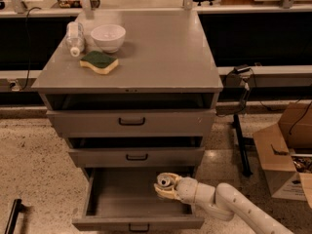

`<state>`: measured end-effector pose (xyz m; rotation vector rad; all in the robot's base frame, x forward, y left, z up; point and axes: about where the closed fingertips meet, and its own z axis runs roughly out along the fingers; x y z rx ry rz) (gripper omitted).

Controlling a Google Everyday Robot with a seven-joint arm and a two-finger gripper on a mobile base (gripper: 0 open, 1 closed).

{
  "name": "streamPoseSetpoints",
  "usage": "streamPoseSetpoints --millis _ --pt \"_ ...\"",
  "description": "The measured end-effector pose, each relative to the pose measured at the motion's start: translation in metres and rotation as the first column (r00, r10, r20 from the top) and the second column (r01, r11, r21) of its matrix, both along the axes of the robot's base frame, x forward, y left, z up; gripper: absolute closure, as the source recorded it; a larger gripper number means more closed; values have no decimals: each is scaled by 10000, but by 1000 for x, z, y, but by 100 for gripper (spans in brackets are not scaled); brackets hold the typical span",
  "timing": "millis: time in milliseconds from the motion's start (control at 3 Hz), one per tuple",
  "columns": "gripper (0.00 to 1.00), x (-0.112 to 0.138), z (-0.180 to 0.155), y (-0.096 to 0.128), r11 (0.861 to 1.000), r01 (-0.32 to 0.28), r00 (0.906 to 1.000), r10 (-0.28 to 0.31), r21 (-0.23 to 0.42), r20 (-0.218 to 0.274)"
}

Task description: Place redbull can into bottom drawer

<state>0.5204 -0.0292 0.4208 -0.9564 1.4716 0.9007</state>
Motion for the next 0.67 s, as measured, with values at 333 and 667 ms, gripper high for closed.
streamPoseSetpoints --millis 333,667 --pt "100 9 -61 6 9992 231 9981 -249 -328 -556" --pt "100 18 -99 12 9980 392 9983 -412 -488 -412"
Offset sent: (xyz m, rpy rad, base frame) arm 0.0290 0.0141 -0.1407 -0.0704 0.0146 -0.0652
